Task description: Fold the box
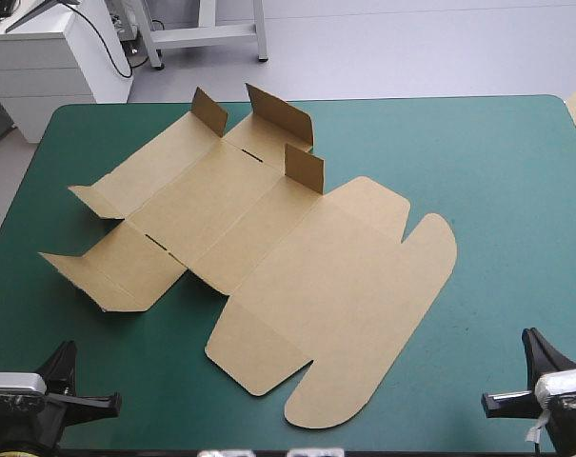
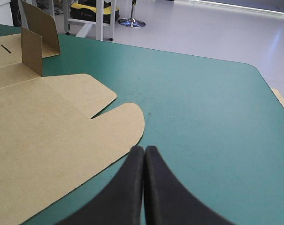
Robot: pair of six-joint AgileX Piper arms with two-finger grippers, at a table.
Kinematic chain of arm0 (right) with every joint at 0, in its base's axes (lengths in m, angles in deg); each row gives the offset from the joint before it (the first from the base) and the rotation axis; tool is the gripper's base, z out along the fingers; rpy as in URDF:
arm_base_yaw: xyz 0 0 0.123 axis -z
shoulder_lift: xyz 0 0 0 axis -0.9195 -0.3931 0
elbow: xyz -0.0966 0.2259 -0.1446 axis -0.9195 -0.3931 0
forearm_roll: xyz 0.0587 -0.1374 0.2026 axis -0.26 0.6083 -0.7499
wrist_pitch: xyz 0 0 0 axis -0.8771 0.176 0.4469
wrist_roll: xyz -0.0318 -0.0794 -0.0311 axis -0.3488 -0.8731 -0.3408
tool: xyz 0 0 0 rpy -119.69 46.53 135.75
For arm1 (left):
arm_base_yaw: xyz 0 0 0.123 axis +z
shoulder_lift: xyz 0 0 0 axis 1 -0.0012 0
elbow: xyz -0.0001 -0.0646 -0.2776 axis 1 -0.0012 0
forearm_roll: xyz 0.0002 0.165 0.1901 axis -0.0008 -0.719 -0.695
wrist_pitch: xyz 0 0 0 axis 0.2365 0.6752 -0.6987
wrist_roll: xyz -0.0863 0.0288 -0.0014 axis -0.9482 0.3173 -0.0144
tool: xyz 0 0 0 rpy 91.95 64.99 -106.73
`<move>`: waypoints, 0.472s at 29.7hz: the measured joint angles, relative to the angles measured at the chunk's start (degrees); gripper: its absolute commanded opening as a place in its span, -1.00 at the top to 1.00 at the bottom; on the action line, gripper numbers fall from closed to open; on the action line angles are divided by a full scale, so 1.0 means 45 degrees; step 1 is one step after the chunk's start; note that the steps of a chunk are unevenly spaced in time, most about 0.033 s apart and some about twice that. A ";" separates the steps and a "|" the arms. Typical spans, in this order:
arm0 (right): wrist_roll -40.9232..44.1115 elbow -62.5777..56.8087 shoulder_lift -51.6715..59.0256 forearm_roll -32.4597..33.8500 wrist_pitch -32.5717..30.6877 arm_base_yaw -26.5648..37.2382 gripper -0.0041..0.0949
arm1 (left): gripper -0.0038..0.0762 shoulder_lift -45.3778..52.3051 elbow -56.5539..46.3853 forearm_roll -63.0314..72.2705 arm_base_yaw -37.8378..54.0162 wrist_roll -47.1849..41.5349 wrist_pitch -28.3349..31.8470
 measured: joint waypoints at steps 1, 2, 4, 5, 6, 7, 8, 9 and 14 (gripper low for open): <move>0.0000 0.0000 0.0000 0.0055 -0.0001 0.0000 0.96 | 0.92 0.0000 0.0000 0.0000 0.0000 0.0000 0.0000; 0.0000 0.0000 0.0000 0.0101 -0.0001 0.0000 0.96 | 0.92 0.0000 0.0000 0.0000 0.0000 0.0000 0.0000; -0.0005 0.0000 0.0000 0.0150 -0.0019 0.0000 0.96 | 0.92 0.0000 0.0000 0.0000 0.0000 0.0000 0.0000; -0.0033 0.0000 0.0000 0.0165 -0.0044 0.0000 0.96 | 0.92 0.0000 0.0000 0.0000 0.0000 0.0000 0.0000; -0.0031 0.0000 0.0000 0.0178 -0.0045 0.0000 0.96 | 0.92 0.0000 0.0000 0.0000 0.0000 0.0000 0.0000; -0.0031 0.0000 0.0000 0.0178 -0.0073 0.0000 0.96 | 0.92 0.0000 0.0000 0.0000 0.0000 0.0000 0.0000; -0.0031 0.0000 0.0000 0.0178 -0.0104 0.0000 0.96 | 0.92 0.0000 0.0000 0.0000 0.0000 0.0000 0.0000; -0.0031 0.0000 0.0000 0.0178 -0.0131 0.0000 0.96 | 0.92 0.0000 0.0000 0.0000 0.0000 0.0000 0.0000; -0.0031 0.0000 0.0000 0.0178 -0.0173 0.0000 0.96 | 0.92 0.0000 0.0000 0.0000 0.0000 0.0000 0.0000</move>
